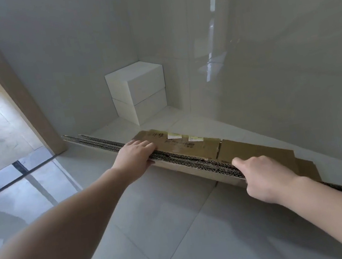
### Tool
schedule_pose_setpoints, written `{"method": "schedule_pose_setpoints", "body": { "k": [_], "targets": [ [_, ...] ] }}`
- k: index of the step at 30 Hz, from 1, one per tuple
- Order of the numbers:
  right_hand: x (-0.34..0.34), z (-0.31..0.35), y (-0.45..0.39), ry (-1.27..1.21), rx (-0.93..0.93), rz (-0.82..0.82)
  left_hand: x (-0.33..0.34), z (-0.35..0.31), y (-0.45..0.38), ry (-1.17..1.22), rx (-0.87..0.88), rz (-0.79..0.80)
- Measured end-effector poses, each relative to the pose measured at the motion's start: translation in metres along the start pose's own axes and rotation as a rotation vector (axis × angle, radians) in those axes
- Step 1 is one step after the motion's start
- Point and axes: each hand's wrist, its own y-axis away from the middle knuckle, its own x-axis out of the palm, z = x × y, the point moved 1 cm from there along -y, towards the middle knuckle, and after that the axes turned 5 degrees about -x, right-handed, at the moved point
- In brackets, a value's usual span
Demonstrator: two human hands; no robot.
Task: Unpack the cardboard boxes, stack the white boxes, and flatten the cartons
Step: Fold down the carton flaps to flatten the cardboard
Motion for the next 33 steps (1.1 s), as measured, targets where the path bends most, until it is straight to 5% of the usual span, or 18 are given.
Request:
{"method": "schedule_pose_setpoints", "body": {
  "k": [9, 24, 33],
  "targets": [
    [-0.164, -0.025, -0.008, -0.046, 0.071, 0.027, -0.157, 0.019, -0.082, -0.066, 0.04, 0.071],
    [-0.671, 0.017, -0.069, 0.216, -0.184, 0.091, -0.639, 0.137, -0.133, -0.037, -0.149, 0.205],
    [-0.793, 0.057, -0.163, 0.22, -0.458, 0.029, -0.776, 0.194, -0.121, -0.11, -0.341, 0.207]
  ]
}}
